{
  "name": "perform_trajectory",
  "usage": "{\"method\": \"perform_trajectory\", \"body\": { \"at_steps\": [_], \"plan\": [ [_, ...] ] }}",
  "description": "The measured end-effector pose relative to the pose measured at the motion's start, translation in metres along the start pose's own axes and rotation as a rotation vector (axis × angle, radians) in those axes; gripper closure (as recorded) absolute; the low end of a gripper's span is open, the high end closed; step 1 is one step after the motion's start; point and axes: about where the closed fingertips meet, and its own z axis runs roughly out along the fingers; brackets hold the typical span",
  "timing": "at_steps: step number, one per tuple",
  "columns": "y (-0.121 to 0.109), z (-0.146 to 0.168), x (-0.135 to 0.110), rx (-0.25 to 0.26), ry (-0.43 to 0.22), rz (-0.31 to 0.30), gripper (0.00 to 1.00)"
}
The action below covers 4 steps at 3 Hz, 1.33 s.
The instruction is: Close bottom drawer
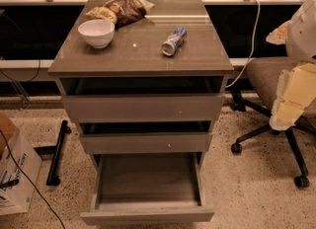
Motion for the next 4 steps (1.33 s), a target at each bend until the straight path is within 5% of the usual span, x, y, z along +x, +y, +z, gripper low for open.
{"method": "perform_trajectory", "body": {
  "at_steps": [1, 2, 4],
  "plan": [
    [0.0, 0.0, 0.0, 0.0, 0.0, 0.0, 0.0],
    [0.003, 0.004, -0.002, 0.005, -0.011, -0.002, 0.25],
    [0.018, 0.069, 0.013, -0.013, -0.072, 0.036, 0.72]
  ]
}}
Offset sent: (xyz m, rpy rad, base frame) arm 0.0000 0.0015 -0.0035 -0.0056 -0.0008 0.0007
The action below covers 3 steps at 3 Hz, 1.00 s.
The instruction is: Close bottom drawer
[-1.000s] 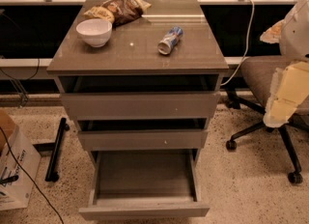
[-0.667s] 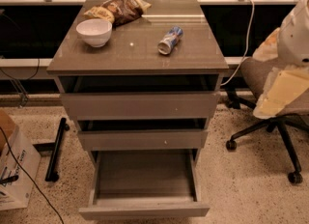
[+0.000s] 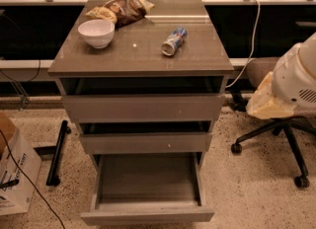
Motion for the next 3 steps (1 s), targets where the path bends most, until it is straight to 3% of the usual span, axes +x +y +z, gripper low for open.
{"method": "perform_trajectory", "body": {
  "at_steps": [1, 3],
  "plan": [
    [-0.002, 0.003, 0.0, 0.015, -0.004, 0.002, 0.95],
    [-0.002, 0.019, 0.005, -0.003, 0.003, 0.006, 1.0]
  ]
}}
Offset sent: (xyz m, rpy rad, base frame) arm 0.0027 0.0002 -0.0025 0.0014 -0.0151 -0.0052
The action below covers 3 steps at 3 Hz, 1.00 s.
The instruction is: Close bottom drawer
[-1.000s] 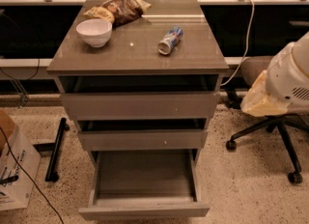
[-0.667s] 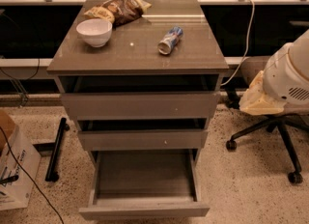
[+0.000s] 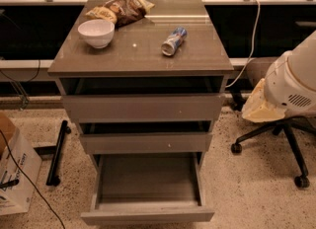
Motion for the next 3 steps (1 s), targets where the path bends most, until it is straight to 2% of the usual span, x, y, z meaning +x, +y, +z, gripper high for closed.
{"method": "perform_trajectory", "body": {
  "at_steps": [2, 3],
  "plan": [
    [0.01, 0.104, 0.02, -0.013, -0.052, 0.055, 1.0],
    [0.01, 0.159, 0.036, -0.051, -0.116, 0.092, 1.0]
  ]
}}
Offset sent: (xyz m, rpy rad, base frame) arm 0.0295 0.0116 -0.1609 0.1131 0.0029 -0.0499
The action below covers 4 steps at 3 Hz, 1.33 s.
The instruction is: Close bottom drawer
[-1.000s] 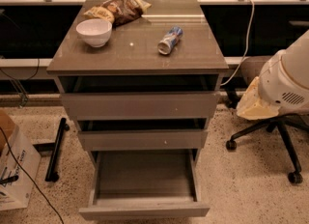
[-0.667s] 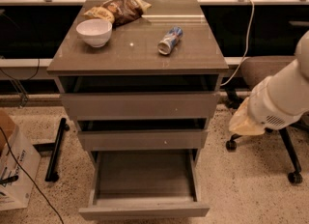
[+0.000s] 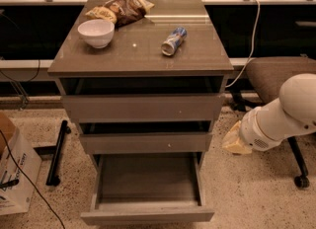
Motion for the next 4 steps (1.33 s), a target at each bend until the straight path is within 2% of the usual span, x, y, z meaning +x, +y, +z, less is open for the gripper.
{"method": "perform_trajectory", "body": {
  "at_steps": [1, 2, 4],
  "plan": [
    [0.004, 0.011, 0.006, -0.011, 0.008, 0.003, 1.0],
    [0.01, 0.041, 0.024, -0.057, -0.013, 0.039, 1.0],
    [0.033, 0.134, 0.084, -0.16, -0.028, 0.177, 1.0]
  ]
}}
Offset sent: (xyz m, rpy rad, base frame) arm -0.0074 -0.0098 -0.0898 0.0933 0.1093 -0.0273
